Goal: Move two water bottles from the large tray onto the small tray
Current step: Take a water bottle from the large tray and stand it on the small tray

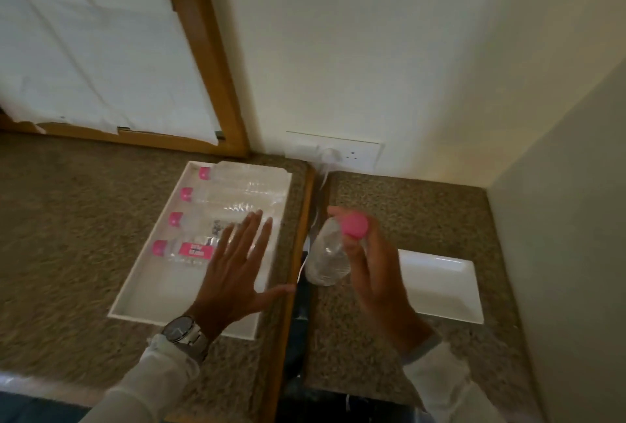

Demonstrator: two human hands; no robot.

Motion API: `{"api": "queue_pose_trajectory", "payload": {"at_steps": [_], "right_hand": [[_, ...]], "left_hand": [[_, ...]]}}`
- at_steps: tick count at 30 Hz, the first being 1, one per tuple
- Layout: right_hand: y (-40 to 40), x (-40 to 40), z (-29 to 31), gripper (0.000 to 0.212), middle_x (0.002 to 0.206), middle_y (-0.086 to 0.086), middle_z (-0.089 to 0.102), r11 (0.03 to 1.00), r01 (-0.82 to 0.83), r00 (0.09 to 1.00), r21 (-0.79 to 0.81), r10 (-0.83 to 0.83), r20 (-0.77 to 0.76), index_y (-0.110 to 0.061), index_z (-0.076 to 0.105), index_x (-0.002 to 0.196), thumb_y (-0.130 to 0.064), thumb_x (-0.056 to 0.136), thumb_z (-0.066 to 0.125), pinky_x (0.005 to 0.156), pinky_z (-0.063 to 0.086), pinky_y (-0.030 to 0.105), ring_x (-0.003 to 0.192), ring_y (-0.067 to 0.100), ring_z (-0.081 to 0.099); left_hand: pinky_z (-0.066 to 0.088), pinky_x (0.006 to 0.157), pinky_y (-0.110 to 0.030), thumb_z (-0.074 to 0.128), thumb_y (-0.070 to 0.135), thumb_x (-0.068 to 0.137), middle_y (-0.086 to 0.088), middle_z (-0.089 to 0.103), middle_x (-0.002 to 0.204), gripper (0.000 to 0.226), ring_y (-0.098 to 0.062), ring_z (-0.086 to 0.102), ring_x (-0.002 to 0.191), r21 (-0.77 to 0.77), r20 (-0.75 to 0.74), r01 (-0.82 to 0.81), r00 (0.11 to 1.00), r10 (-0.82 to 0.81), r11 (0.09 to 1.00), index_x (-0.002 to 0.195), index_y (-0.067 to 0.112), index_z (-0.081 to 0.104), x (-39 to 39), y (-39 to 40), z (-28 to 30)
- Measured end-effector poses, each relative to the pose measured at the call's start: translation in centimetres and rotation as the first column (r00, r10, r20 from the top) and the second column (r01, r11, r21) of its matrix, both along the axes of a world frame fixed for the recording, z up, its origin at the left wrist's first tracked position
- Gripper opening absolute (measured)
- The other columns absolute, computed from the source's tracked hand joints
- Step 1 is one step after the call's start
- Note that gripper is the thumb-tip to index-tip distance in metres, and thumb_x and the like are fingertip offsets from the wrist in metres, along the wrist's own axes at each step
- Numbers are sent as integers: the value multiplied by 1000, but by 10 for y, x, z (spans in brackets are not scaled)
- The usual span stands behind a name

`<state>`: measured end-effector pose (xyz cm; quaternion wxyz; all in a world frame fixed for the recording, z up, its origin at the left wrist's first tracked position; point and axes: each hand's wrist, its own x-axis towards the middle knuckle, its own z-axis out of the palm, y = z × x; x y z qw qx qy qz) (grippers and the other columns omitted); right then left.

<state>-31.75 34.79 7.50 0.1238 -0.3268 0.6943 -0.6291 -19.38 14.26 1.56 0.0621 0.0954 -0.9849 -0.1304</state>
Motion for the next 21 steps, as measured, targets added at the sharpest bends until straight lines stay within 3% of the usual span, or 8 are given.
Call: {"api": "queue_pose_trajectory", "payload": {"at_steps": [8, 13, 18, 21], "right_hand": [[73, -61, -26, 41, 141, -9, 58, 985, 48, 994, 168, -31, -106, -26, 49, 140, -42, 103, 41, 111, 40, 14, 134, 1, 53], [86, -69, -44, 36, 138, -15, 56, 974, 60, 993, 218, -37, -108, -30, 45, 137, -38, 102, 43, 110, 38, 10, 132, -6, 51], [94, -72, -59, 37, 138, -15, 56, 970, 60, 993, 237, -35, -109, -32, 43, 137, -47, 104, 40, 110, 39, 13, 131, -3, 52], [99, -72, -69, 35, 139, -15, 56, 968, 60, 995, 244, -38, -93, -31, 44, 137, -42, 104, 41, 111, 39, 15, 133, 0, 53]], "left_hand": [[22, 126, -51, 43, 91, 75, -13, 14, 168, 121, -28, 10, 156, 83, 54, 97, 993, -101, 992, 157, 7, 14, -55, 78, -46], [25, 125, -50, 45, 93, 73, -15, 19, 166, 125, -29, 17, 155, 91, 117, 89, 988, -99, 992, 156, 3, 20, -76, 104, -72], [35, 119, -58, 46, 91, 73, -25, 25, 161, 126, -38, 23, 151, 129, 161, 121, 977, -141, 984, 150, -7, 28, -92, 119, -94], [35, 117, -61, 52, 89, 72, -29, 29, 159, 125, -43, 27, 149, 144, 129, 113, 983, -132, 983, 148, -9, 33, -95, 127, -104]]}}
